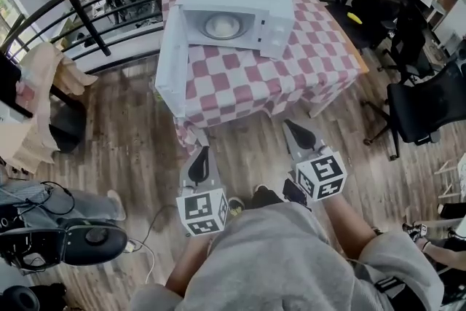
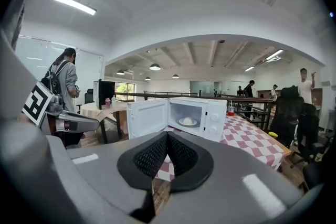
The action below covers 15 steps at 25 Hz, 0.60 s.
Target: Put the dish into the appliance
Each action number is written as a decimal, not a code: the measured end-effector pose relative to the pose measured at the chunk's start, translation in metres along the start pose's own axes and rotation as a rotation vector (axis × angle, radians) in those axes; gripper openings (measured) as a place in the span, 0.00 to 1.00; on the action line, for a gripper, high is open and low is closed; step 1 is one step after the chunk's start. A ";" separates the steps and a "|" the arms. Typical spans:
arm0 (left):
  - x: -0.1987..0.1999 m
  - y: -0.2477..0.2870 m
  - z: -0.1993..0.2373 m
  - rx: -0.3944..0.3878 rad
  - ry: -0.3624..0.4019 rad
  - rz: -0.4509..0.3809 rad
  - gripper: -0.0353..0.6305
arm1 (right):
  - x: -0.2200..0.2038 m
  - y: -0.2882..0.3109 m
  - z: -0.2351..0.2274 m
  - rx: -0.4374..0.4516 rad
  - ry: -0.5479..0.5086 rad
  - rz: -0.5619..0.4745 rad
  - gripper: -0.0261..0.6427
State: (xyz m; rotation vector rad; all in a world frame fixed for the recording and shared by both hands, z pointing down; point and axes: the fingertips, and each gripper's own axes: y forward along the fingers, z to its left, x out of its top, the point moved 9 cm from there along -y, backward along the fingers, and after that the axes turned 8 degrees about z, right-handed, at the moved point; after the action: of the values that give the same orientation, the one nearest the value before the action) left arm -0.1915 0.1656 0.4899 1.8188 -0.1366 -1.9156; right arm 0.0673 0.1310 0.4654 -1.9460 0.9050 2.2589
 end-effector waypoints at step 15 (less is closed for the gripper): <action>0.004 0.015 -0.004 0.023 0.020 0.030 0.07 | -0.011 0.024 -0.008 0.014 -0.024 0.010 0.04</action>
State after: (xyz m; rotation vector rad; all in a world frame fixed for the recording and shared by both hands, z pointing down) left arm -0.1836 0.1520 0.4915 1.8400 -0.1795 -1.8826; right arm 0.0683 0.1114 0.4845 -1.9091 0.9277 2.2700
